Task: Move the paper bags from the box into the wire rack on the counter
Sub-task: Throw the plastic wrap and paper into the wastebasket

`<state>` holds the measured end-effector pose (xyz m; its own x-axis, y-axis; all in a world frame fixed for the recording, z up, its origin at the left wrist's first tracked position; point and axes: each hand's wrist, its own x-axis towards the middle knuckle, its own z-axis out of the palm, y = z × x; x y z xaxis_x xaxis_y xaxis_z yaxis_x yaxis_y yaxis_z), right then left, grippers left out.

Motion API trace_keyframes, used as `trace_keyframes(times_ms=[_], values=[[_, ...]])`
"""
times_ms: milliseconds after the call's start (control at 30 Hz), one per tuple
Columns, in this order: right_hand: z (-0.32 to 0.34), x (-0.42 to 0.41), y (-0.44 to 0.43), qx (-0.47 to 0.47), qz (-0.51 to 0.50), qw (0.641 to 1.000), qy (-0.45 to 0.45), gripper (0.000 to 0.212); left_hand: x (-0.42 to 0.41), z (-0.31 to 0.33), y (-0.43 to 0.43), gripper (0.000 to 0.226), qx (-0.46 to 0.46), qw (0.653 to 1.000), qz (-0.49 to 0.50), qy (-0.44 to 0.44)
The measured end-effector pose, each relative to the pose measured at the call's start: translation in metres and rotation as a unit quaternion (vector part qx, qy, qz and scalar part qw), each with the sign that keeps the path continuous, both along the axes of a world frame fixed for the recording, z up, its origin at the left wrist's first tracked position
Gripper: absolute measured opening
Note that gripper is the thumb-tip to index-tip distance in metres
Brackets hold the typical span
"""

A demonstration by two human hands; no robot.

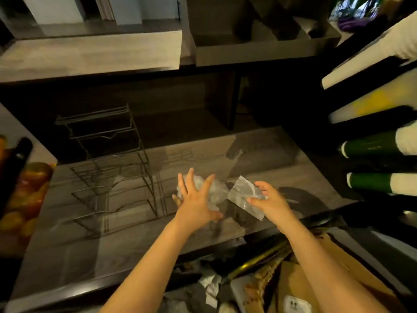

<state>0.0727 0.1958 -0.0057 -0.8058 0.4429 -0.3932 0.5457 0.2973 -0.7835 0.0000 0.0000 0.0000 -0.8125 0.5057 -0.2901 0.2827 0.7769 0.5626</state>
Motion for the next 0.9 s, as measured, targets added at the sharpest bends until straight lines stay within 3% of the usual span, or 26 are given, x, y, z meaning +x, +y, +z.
trace_keyframes(times_ms=[167,300,433,567,733,900], values=[[-0.024,-0.013,0.006,0.235,0.098,0.964,-0.079,0.069,0.001,-0.014,0.013,0.106,-0.086,0.996,-0.012,0.012],[-0.045,-0.023,0.013,0.228,0.129,0.958,-0.115,0.082,-0.009,-0.032,0.027,0.094,-0.203,0.977,-0.04,0.051],[-0.056,-0.029,0.018,0.233,0.152,0.948,-0.157,0.091,-0.011,-0.045,0.026,0.075,-0.235,0.966,-0.037,0.098],[-0.059,-0.029,0.019,0.278,0.161,0.934,-0.156,0.086,-0.013,-0.05,0.024,0.052,-0.248,0.952,-0.032,0.174],[-0.064,-0.028,0.019,0.292,0.185,0.926,-0.154,0.064,-0.014,-0.051,0.017,0.044,-0.216,0.964,-0.048,0.149],[-0.068,-0.027,0.017,0.293,0.189,0.932,-0.104,0.041,0.002,-0.043,0.003,0.041,-0.174,0.978,-0.003,0.115]])
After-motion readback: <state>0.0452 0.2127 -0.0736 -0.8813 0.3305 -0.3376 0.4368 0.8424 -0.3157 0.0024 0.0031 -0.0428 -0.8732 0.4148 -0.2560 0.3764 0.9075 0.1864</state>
